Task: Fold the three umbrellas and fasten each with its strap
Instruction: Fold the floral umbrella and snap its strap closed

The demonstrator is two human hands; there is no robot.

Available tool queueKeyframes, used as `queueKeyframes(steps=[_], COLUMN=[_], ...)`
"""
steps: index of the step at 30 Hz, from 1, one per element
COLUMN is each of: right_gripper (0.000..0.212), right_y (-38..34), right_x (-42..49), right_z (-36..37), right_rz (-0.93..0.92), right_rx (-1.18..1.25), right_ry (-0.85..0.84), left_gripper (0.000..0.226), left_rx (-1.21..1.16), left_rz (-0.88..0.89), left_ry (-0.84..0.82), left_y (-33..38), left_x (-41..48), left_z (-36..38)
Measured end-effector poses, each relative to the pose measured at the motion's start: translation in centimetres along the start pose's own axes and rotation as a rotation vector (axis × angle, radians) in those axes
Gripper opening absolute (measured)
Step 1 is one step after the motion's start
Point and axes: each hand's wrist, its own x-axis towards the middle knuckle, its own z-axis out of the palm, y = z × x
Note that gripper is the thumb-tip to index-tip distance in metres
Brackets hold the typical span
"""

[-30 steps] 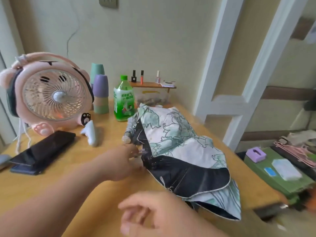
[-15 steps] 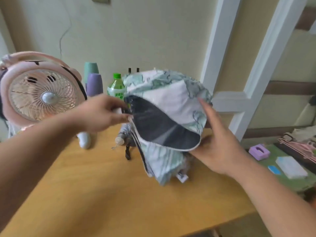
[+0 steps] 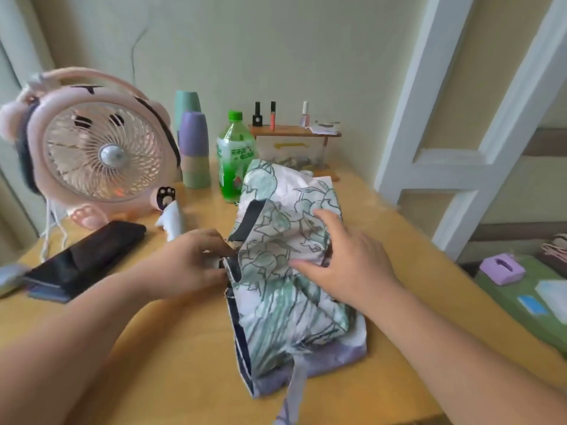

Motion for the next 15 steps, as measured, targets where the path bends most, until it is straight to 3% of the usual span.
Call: queueKeyframes(steps=[5,6,8,10,11,13,15], right_gripper=[0.092,0.09,0.086,0.083,0.08,0.075,0.071], right_y=[0.0,-0.2,-0.5,-0.5,-0.4,0.4,1.7], right_x=[1.7,2.0,2.7,3.5,3.7,3.2,1.9], right_z=[2.5,2.9,3.3,3.3,3.2,3.0,2.8], right_rz=[0.027,0.044,0.085,0.104,0.11,0.119,0.123], right_rx=[0.143,0.146,0.157,0.186,0.225,0.372,0.507], right_ry=[0.122,0.128,0.131,0.102,0.091,0.118,0.214], left_gripper=[0.015,0.013,0.012,0.05,0.066,0.078,0.073], left_rx=[-0.112,-0.145,-0.188,-0.063,0.023,0.058,-0.126], left_rz=[-0.099,-0.068,0.005,0.026,0.036,0.038,0.0], left_ry=[0.446,0.44,0.147,-0.16,-0.217,-0.165,-0.07], left_y=[2.4,3.8,6.3,7.2,7.0,6.6,6.5], left_x=[-0.5,-0.9,-1.8,-2.6,-3.0,-3.8,-4.4], left_z=[-2.9,-3.3,-3.4,-2.1,-1.0,0.9,1.4])
